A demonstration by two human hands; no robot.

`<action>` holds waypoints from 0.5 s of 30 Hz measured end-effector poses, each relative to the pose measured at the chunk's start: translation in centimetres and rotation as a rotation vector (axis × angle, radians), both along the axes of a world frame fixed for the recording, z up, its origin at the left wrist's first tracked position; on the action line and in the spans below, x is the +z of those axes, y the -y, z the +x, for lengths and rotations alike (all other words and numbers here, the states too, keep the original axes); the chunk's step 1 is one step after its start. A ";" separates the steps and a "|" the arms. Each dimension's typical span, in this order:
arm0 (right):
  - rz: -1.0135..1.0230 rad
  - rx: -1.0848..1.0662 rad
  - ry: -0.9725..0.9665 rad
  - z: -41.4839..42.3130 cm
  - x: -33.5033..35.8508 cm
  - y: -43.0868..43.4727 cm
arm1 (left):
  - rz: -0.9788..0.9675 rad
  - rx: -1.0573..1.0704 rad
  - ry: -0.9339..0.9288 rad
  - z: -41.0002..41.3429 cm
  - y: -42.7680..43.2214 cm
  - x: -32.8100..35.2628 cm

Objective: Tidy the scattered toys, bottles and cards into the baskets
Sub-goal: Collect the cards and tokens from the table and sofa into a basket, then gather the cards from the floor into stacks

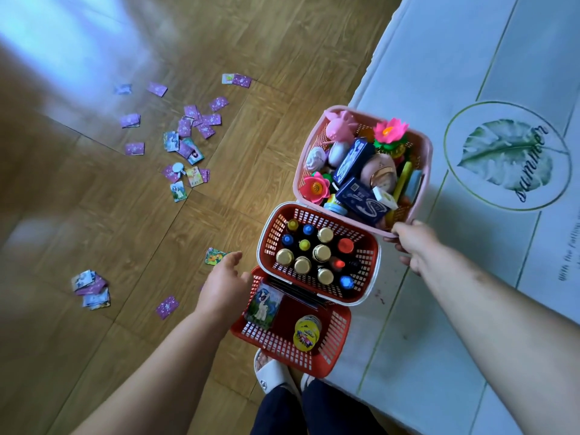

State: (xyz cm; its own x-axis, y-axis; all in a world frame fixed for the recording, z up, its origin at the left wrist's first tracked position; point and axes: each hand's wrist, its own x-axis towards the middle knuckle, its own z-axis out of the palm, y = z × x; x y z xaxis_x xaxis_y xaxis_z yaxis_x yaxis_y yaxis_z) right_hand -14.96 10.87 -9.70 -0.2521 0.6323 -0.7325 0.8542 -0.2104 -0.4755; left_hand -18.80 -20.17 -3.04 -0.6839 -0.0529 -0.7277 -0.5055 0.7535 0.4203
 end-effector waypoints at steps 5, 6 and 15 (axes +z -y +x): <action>-0.215 -0.048 -0.033 1.2 0.7 0.9 | 0.058 -0.084 0.068 -0.7 -2.5 0.6; -0.269 -0.035 -0.035 1.8 0.5 1.3 | 0.064 -0.101 0.073 -0.7 -3.0 0.6; -0.140 0.141 0.004 4.9 -1.5 4.3 | 0.018 -0.193 0.084 -0.3 -5.0 0.7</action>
